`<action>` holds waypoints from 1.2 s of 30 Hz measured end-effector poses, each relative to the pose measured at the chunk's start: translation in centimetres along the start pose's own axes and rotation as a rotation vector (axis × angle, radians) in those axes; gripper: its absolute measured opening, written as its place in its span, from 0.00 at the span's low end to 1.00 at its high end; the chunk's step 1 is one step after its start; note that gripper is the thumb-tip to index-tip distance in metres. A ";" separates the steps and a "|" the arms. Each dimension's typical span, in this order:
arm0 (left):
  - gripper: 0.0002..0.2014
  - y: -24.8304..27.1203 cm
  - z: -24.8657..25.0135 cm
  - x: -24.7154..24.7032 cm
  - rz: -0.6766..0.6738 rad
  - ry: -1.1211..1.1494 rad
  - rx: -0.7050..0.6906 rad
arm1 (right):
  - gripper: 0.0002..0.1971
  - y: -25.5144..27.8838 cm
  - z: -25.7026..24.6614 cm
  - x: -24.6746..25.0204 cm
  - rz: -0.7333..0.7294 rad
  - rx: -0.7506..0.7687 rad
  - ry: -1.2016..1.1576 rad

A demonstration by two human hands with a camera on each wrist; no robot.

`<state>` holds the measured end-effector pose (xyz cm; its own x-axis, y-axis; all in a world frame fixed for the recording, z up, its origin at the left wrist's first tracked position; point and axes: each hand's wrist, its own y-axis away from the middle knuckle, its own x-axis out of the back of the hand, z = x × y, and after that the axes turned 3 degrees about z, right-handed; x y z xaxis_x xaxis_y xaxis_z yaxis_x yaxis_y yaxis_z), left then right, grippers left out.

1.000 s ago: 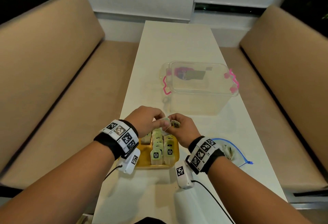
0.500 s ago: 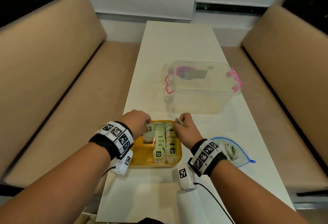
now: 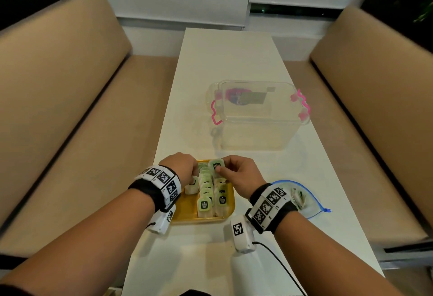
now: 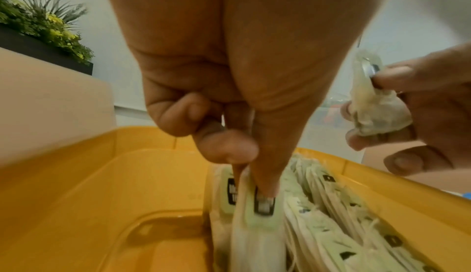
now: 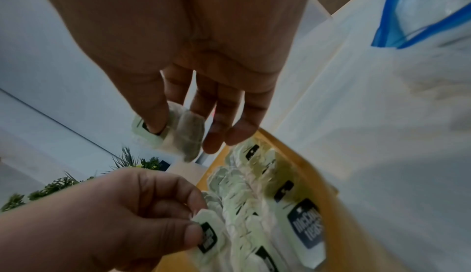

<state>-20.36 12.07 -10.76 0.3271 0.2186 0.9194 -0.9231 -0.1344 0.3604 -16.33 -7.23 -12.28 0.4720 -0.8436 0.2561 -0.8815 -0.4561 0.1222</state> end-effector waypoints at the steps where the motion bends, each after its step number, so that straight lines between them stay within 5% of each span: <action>1: 0.08 0.2 -0.1 0.2 0.018 0.018 -0.014 | 0.06 0.0 0.0 0.0 0.002 0.000 -0.011; 8: 0.09 2.6 0.6 2.5 0.297 0.496 -0.182 | 0.02 -0.3 -0.4 -0.6 -0.004 -0.005 -0.035; 17: 0.04 3.0 0.4 2.5 0.406 0.482 -0.157 | 0.05 -0.6 -0.8 -1.6 -0.030 0.023 0.062; 21: 0.03 3.1 0.7 2.7 0.326 0.461 -0.149 | 0.02 -0.7 -0.6 -1.4 -0.016 0.020 0.163; 28: 0.06 1.9 -0.2 1.2 0.093 0.097 0.000 | 0.15 -0.8 0.6 0.1 0.219 0.050 0.390; 32: 0.09 0.6 -0.4 -1.0 -0.098 -0.101 0.069 | 0.24 -0.6 1.3 0.9 0.087 -0.109 0.513; 36: 0.07 -0.6 -0.1 -1.9 -0.080 -0.162 0.149 | 0.23 -0.5 2.2 0.6 -0.025 -0.197 0.513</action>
<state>-20.46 11.83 -12.71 0.4371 0.0776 0.8961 -0.8568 -0.2670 0.4411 -15.57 -8.17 -14.29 0.4688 -0.5647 0.6793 -0.8794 -0.3708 0.2987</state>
